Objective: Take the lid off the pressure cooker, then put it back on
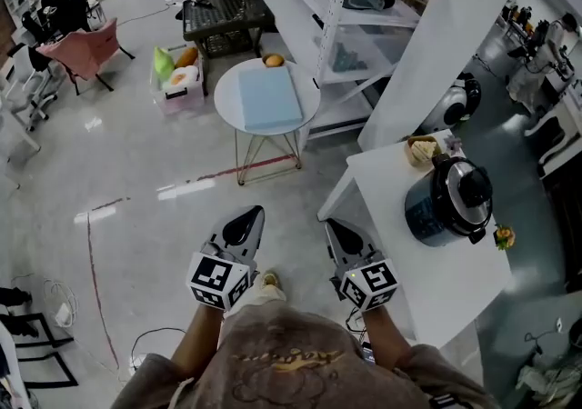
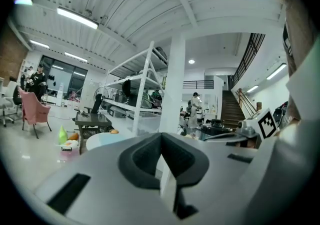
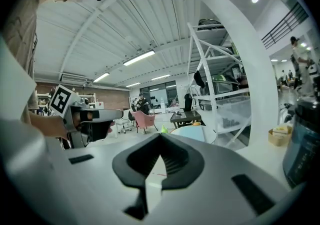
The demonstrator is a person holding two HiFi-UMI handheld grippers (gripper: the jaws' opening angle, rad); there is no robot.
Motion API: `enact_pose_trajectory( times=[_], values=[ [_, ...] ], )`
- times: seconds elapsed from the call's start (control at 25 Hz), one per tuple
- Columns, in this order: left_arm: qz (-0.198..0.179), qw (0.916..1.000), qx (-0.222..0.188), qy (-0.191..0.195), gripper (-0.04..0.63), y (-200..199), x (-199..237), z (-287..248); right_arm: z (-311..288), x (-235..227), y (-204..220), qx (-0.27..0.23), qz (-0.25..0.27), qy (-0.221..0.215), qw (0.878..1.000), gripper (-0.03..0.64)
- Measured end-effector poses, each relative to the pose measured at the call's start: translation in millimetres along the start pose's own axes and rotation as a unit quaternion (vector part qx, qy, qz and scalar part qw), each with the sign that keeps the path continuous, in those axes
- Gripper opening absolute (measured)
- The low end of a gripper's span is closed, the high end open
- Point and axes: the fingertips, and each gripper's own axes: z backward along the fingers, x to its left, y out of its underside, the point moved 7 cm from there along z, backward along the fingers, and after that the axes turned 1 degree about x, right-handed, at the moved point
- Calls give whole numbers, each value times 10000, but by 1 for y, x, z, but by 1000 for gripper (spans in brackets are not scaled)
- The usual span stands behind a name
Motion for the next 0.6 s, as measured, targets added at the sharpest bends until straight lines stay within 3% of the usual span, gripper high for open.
enact_pose_trajectory(
  times=[0.24,0.6],
  values=[
    [23,9999,15,117,3,-9,44,-34,-48,-14,-17,-21,45,130,9999,-3],
    [21,9990,26,454,3,-20,70,-83,-82,-39,-31,-30,-6,353,9994,-3]
  ],
)
